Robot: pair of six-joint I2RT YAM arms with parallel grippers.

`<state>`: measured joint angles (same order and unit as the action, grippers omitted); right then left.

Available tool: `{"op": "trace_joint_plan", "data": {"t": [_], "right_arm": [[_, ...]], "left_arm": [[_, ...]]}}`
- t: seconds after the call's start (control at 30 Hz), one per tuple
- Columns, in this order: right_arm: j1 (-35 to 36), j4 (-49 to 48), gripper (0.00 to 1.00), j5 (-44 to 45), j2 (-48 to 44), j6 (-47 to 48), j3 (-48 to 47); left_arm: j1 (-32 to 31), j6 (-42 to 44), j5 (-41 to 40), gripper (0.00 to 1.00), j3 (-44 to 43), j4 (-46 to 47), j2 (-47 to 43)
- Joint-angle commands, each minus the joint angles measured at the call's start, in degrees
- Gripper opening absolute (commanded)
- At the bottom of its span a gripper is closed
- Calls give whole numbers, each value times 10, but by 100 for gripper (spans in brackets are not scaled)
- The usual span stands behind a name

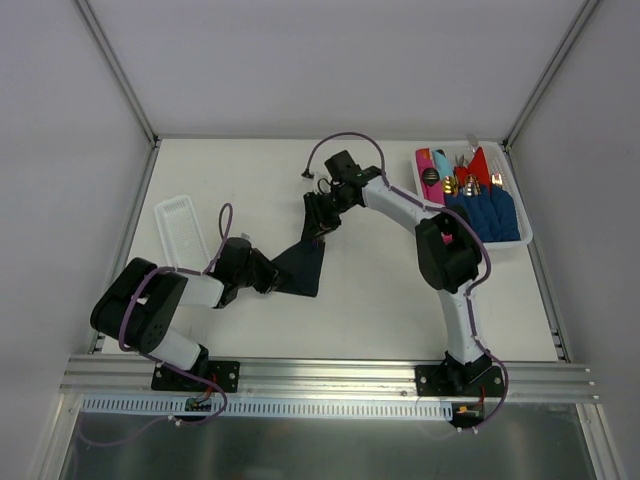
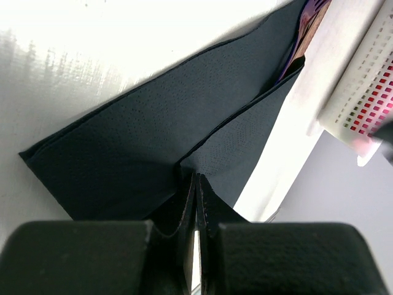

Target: Place the utensils on the paper napkin and roll it up

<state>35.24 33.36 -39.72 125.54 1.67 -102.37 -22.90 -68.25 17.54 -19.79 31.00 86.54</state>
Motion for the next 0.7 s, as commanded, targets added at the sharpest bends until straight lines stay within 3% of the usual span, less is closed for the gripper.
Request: {"op": "trace_joint_plan", "data": {"t": [0.0,0.4,0.67], "right_arm": [[-3,-8,24,-48,-62,24,38],[9,-7,18,-25,4,21,44],[27,6,16,38,45,26,23]], "left_arm": [[0,20,-30,0,2,-72,24],[0,54,-18,0,-17,-78,24],[0,87,-14,0,-31,-97,16]]}}
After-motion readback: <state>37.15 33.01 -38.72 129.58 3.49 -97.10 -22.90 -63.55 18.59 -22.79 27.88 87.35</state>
